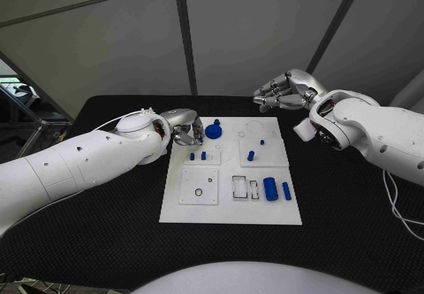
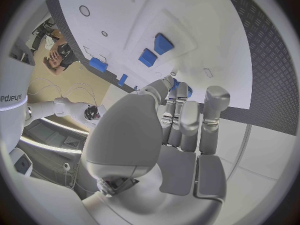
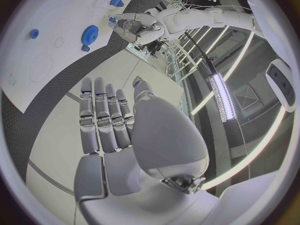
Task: Assemble the parts on the task board
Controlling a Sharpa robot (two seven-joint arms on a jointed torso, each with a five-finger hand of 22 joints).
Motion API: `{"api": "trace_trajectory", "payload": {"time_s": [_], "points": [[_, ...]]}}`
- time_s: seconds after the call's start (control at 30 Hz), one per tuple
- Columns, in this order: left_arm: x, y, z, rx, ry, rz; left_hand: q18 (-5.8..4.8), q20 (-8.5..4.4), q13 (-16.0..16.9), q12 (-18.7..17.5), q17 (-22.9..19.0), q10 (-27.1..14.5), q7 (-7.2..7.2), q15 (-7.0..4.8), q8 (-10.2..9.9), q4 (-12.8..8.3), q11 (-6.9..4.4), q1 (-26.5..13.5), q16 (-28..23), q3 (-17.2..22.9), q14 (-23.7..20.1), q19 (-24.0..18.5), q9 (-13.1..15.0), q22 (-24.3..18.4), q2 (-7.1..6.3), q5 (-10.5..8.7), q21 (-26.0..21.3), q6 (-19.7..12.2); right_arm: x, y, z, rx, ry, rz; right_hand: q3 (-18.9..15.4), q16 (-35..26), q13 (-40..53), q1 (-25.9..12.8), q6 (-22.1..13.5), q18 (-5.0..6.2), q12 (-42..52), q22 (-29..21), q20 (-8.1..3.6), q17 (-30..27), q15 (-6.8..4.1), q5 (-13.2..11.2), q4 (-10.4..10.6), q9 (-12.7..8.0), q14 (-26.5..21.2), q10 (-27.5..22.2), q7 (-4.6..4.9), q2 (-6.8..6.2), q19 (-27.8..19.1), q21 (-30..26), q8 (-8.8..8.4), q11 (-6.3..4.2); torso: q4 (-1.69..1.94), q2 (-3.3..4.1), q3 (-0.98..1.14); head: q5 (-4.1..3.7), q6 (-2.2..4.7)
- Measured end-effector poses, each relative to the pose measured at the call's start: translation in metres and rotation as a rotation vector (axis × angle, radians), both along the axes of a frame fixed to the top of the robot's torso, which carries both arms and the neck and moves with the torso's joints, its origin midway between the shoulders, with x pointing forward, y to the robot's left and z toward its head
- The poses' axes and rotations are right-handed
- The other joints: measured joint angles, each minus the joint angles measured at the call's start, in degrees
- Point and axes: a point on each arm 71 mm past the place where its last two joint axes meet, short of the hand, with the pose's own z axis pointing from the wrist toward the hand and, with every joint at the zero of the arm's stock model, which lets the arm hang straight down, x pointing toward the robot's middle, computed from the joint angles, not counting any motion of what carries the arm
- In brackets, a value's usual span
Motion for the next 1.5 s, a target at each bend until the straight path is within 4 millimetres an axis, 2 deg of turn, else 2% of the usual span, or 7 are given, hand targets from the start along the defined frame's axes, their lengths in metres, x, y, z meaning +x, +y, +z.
{"api": "trace_trajectory", "payload": {"time_s": [1.5], "points": [[0.0021,-0.0025,-0.0077,0.029,0.053,-0.004,-0.01,0.00,0.06,-0.27,-0.37,0.43,-0.01,0.00,-0.23,-0.17,-0.03,-0.24,0.00,0.16,0.00,0.00,0.03,0.07,0.24,-0.24,0.00,0.40,0.0002,0.0012,-0.0002,0.001,0.001,0.002,0.00,0.00,0.00,0.23,0.00,0.00,0.00,-0.04,-0.21,-0.06,0.00,0.00,0.00,0.00,0.00,0.00,0.00,0.23,0.21,0.00,0.00,0.00,0.01,0.02,-0.01,0.01,-0.36]]}}
